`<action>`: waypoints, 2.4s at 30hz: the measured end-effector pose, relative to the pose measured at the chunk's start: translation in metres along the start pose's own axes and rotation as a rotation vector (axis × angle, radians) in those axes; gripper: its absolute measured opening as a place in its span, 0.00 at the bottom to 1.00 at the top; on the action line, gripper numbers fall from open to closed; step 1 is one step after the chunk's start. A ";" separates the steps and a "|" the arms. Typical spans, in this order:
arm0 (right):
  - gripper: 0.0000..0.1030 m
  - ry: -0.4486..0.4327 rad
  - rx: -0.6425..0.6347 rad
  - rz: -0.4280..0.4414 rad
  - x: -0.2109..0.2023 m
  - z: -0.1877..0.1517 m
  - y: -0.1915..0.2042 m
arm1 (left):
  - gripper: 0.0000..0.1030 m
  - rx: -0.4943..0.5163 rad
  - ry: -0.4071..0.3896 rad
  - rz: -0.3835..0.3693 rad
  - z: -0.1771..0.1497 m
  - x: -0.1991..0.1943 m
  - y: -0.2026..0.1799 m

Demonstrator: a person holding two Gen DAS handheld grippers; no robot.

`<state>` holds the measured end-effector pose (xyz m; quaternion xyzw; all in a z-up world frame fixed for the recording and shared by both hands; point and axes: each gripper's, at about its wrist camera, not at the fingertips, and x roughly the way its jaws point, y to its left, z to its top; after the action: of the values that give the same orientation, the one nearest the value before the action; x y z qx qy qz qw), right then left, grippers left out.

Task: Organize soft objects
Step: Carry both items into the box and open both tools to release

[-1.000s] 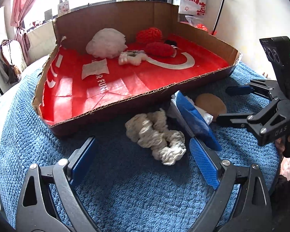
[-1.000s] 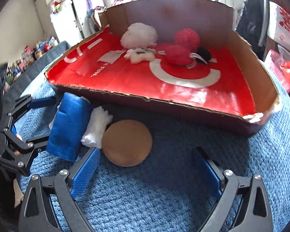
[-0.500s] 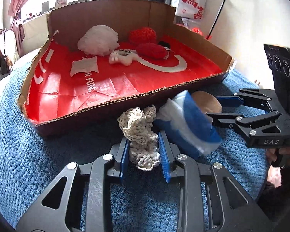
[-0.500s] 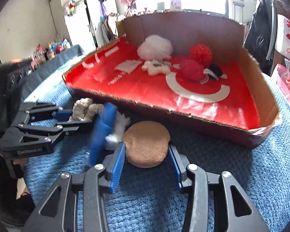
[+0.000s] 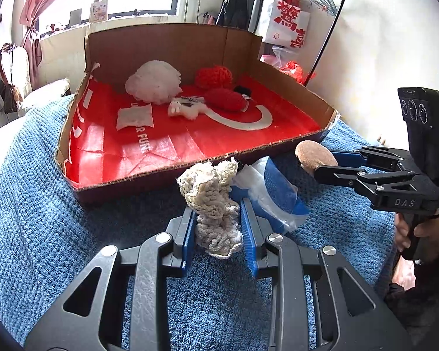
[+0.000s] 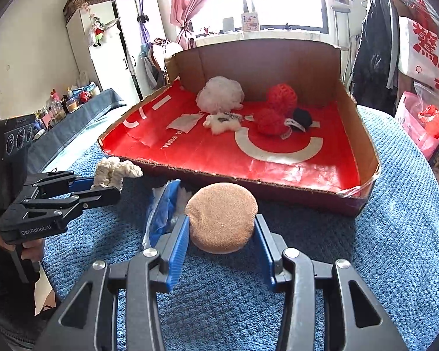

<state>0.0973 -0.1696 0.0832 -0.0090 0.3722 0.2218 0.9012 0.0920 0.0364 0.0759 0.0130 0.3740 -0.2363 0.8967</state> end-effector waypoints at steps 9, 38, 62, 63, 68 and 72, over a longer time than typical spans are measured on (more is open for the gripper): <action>0.46 -0.009 0.015 -0.102 0.004 0.043 -0.021 | 0.26 0.018 -0.028 0.051 0.035 0.004 0.011; 0.47 0.253 -0.049 -0.274 0.089 0.086 -0.051 | 0.26 0.035 0.163 0.098 0.079 0.080 0.048; 0.47 0.289 -0.060 -0.263 0.099 0.088 -0.056 | 0.26 -0.001 0.202 0.048 0.085 0.081 0.065; 0.48 0.295 -0.065 -0.266 0.100 0.088 -0.056 | 0.26 0.000 0.206 0.053 0.085 0.082 0.065; 0.49 0.307 -0.074 -0.274 0.105 0.086 -0.056 | 0.26 0.013 0.241 0.066 0.083 0.093 0.063; 0.51 0.307 -0.074 -0.270 0.105 0.086 -0.057 | 0.26 0.025 0.248 0.068 0.082 0.098 0.061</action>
<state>0.2434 -0.1641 0.0656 -0.1257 0.4923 0.1083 0.8544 0.2324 0.0340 0.0593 0.0659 0.4786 -0.2072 0.8507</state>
